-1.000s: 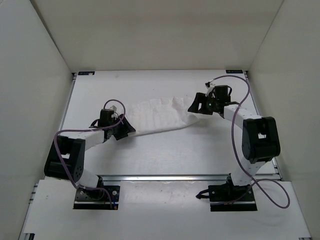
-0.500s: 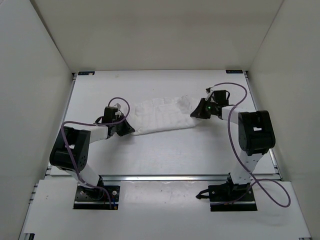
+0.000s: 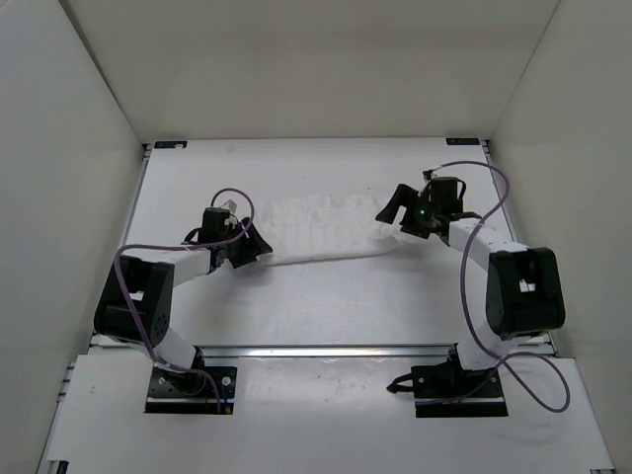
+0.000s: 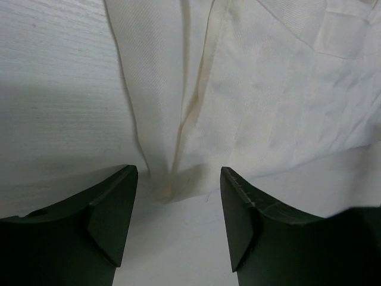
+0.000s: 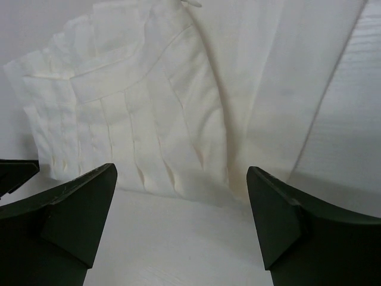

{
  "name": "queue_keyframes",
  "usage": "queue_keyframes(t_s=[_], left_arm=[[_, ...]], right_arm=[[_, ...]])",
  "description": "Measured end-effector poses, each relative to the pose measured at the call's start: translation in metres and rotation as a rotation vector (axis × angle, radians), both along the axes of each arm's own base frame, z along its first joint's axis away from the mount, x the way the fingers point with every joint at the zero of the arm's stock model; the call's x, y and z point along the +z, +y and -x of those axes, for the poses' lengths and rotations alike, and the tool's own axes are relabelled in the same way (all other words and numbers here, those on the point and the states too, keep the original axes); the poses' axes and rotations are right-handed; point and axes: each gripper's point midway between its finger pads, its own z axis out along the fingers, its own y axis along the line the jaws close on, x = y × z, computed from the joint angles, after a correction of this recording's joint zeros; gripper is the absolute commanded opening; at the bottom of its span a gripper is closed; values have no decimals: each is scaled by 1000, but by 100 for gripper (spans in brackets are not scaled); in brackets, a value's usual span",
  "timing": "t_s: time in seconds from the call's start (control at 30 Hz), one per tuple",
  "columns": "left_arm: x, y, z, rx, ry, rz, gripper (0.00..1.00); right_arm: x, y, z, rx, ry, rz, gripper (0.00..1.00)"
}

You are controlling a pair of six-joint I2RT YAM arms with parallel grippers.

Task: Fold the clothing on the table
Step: Fold the skirt

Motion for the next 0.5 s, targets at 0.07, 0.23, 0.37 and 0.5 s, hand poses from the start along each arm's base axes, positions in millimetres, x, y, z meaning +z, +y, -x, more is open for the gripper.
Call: queue_keyframes(t_s=[0.07,0.23,0.37,0.5], left_arm=[[2,2,3,1,7,-5,70],[15,5,8,6,-14,-7,71],[15,9,14,10,-13,-11,71],[3,12,25,12,20,-20,71]], right_arm=[[6,-5,8,-24,-13,-2,88],[-20,-18,35,-83,68,-12,89],[-46,-17,51,-98,163,-23,86],[-46,-11,36,-103,135,-50,72]])
